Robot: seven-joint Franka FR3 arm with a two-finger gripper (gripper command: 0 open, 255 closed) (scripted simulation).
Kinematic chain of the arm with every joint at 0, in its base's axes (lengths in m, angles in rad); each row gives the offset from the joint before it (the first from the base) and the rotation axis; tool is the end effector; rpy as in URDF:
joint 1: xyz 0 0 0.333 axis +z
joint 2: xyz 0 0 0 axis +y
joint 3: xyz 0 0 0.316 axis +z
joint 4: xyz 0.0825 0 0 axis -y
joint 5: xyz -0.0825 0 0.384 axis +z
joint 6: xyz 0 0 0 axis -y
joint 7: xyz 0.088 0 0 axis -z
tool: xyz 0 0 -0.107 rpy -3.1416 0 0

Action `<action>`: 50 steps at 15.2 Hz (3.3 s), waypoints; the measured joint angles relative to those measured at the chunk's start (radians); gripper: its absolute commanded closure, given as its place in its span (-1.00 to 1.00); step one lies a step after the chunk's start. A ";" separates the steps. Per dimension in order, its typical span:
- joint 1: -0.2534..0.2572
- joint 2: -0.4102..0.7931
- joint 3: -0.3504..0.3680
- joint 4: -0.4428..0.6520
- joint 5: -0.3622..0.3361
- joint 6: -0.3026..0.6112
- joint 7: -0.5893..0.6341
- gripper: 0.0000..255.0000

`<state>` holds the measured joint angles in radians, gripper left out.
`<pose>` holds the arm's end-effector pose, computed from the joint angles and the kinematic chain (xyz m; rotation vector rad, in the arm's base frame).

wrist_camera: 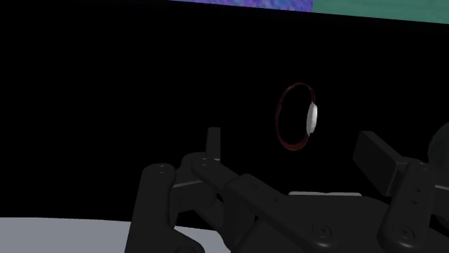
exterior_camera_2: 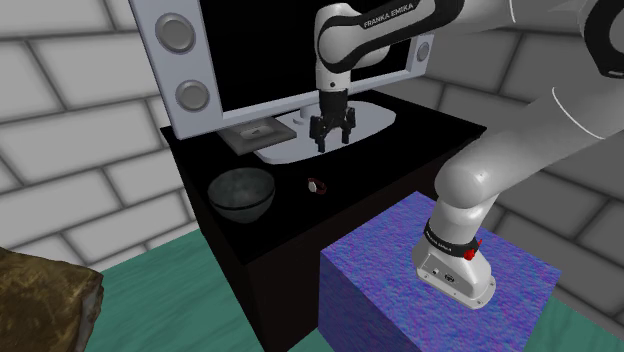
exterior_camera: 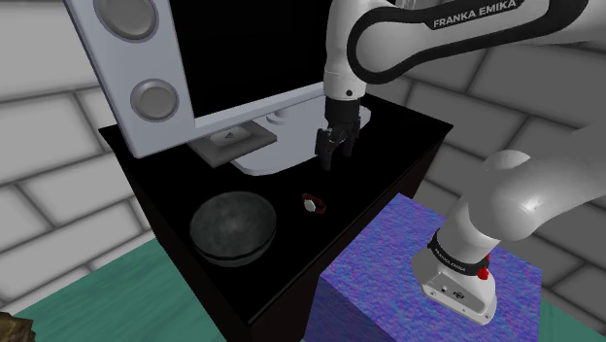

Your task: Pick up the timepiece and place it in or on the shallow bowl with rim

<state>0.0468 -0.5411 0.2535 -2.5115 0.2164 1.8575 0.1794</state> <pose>0.3502 0.1284 0.4500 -3.0891 -0.0055 0.2084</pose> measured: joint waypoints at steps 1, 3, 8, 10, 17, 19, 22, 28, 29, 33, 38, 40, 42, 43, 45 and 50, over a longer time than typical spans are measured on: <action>0.003 0.038 0.018 0.010 0.006 0.028 0.017 -1.00; 0.011 0.103 0.051 0.019 0.016 0.083 0.049 -1.00; 0.023 0.221 0.107 0.029 0.023 0.189 0.106 -1.00; 0.024 0.237 0.113 0.013 0.025 0.222 0.108 -1.00; 0.028 0.268 0.125 -0.026 0.029 0.293 0.111 -1.00; 0.028 0.269 0.126 -0.027 0.029 0.294 0.111 -1.00; 0.028 0.269 0.126 -0.027 0.029 0.294 0.111 1.00; 0.028 0.268 0.125 -0.027 0.029 0.294 0.111 1.00; 0.028 0.268 0.125 -0.027 0.029 0.294 0.111 1.00; 0.028 0.258 0.123 -0.018 0.029 0.275 0.111 1.00; 0.028 0.218 0.112 0.017 0.029 0.201 0.111 1.00; 0.028 0.202 0.108 0.030 0.029 0.172 0.111 1.00; 0.028 0.189 0.104 0.049 0.028 0.140 0.112 1.00; 0.029 0.183 0.103 0.056 0.029 0.127 0.115 1.00; 0.028 0.173 0.098 0.074 0.026 0.098 0.114 1.00; 0.026 0.147 0.087 0.124 0.022 0.024 0.117 1.00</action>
<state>0.0732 -0.3938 0.3409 -2.3873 0.2387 1.8812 0.2969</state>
